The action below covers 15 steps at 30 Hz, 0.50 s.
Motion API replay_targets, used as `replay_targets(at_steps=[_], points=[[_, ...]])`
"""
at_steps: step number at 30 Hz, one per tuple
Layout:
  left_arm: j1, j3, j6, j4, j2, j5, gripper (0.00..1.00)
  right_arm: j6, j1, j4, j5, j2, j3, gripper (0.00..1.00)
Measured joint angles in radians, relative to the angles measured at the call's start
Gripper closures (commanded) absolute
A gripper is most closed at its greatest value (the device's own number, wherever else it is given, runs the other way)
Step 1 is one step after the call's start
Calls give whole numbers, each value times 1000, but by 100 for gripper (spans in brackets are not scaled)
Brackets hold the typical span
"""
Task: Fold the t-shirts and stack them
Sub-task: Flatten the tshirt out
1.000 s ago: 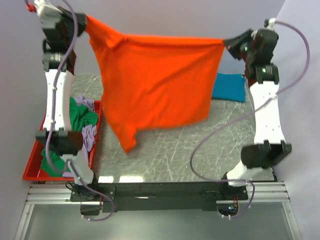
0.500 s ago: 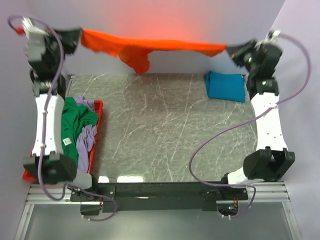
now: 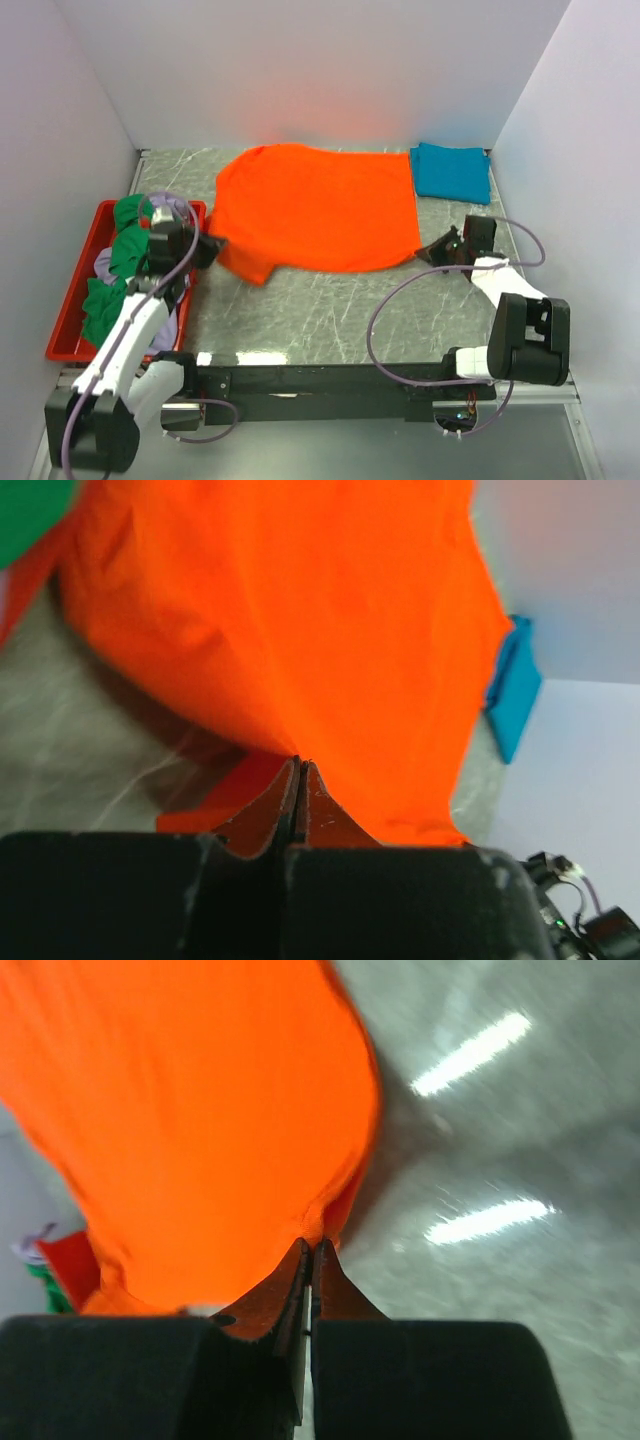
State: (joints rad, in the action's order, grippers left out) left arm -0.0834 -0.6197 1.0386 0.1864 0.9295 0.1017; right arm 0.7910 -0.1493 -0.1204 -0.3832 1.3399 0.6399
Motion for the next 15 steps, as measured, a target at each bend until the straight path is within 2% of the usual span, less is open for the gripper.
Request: replay_targets(at_steps=[5, 11, 15], points=[[-11, 144, 27, 122, -155, -54, 99, -39, -19, -12, 18, -42, -101, 100], [-28, 175, 57, 250, -270, -77, 99, -64, -41, -60, 58, -130, -180, 100], [-54, 200, 68, 272, -301, -82, 99, -77, -68, -110, 114, -225, -189, 100]])
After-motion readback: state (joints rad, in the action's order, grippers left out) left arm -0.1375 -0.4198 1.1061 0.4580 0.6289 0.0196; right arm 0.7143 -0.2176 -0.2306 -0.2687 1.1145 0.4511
